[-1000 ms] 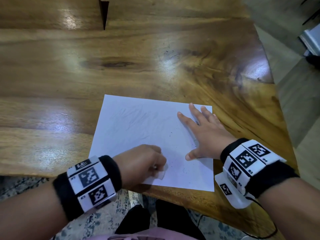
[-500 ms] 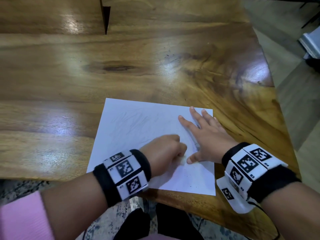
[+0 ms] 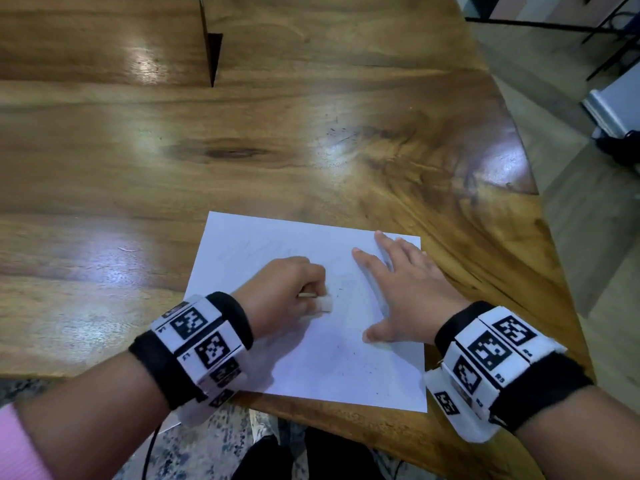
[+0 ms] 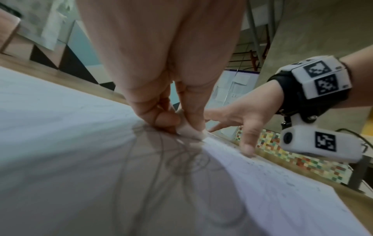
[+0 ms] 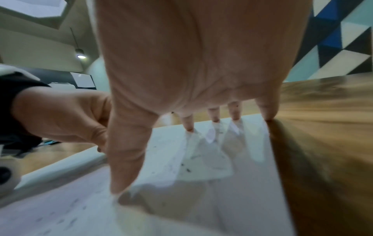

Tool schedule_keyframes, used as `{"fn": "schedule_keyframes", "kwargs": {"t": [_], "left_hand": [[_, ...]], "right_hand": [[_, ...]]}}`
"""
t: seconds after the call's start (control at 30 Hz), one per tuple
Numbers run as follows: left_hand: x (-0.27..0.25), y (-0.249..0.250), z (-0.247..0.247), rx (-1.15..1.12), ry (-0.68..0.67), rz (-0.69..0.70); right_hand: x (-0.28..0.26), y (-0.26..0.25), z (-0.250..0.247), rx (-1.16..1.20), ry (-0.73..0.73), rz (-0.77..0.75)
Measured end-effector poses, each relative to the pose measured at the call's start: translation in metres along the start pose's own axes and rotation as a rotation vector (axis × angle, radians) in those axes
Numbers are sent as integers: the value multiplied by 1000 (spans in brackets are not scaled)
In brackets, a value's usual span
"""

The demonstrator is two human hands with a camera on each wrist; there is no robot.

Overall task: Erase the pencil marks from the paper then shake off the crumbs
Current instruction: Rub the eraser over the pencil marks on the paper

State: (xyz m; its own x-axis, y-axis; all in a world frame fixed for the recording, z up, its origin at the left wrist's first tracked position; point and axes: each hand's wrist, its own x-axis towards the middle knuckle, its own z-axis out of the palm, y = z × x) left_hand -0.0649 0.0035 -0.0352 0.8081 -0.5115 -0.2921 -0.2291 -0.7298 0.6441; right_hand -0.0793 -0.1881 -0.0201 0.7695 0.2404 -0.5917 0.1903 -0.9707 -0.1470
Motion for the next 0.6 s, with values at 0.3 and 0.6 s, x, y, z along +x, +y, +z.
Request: {"fn": "schedule_keyframes", "kwargs": {"t": [0.3, 0.6], "left_hand": [[5, 3, -1, 21, -50, -19], [69, 9, -31, 60, 92, -71]], "right_hand": [[15, -14, 7, 64, 93, -92], [16, -11, 9, 105, 100, -96]]}}
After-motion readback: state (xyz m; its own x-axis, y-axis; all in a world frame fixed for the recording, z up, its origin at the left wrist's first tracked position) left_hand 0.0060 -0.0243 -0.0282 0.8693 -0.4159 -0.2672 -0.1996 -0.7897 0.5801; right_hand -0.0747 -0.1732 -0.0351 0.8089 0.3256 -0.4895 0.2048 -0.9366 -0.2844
